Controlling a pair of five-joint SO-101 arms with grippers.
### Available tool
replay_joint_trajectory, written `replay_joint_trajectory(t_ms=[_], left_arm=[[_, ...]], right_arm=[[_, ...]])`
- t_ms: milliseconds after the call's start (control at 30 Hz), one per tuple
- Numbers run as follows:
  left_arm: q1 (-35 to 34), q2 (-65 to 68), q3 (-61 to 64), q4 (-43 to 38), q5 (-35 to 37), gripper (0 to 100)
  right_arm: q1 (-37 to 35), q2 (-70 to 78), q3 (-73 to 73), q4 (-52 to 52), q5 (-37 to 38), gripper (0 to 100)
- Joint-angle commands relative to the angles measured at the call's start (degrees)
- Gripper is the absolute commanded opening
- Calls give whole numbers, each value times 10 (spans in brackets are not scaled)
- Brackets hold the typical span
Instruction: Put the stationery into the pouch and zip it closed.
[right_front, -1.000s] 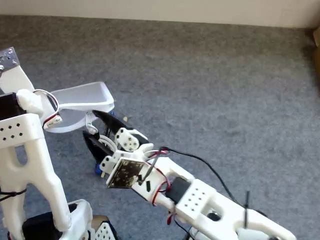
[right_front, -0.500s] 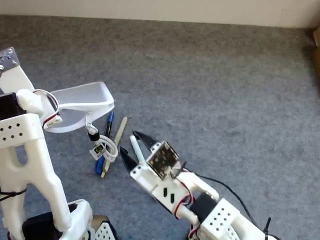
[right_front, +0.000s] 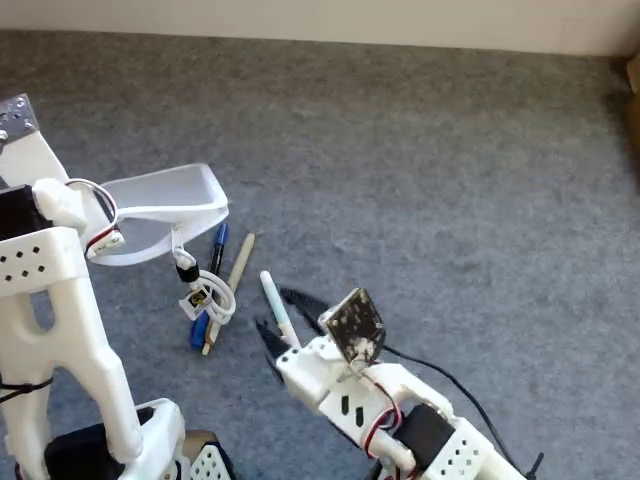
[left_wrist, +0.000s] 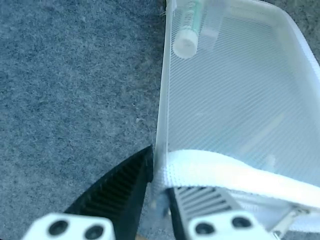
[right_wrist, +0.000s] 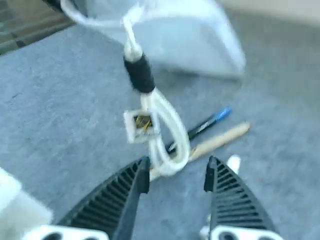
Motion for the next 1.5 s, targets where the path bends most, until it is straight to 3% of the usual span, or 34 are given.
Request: replay_joint_trajectory(t_ms=[0, 167, 300, 533, 833, 967, 1200, 1467], left_arm=[[-5, -8, -3, -9, 7, 49], [-6, -8, -1, -9, 7, 49], [-6, -8, -1, -9, 7, 49], [-6, -8, -1, -9, 7, 49], [-6, -8, -1, -9, 7, 49], [-6, -8, -1, -9, 7, 49], [-6, -8, -1, -9, 6, 49], [-6, -8, -1, -9, 5, 49]], right_arm=[[-33, -15, 80, 29, -117, 174], [-34, -15, 80, 29, -251, 174], [-34, -15, 80, 44, -311, 174], [-26, -21, 78, 51, -313, 174], [125, -21, 78, -80, -313, 173], [150, -21, 76, -87, -311, 173], [152, -21, 77, -71, -158, 171], [148, -21, 15, 80, -31, 170]])
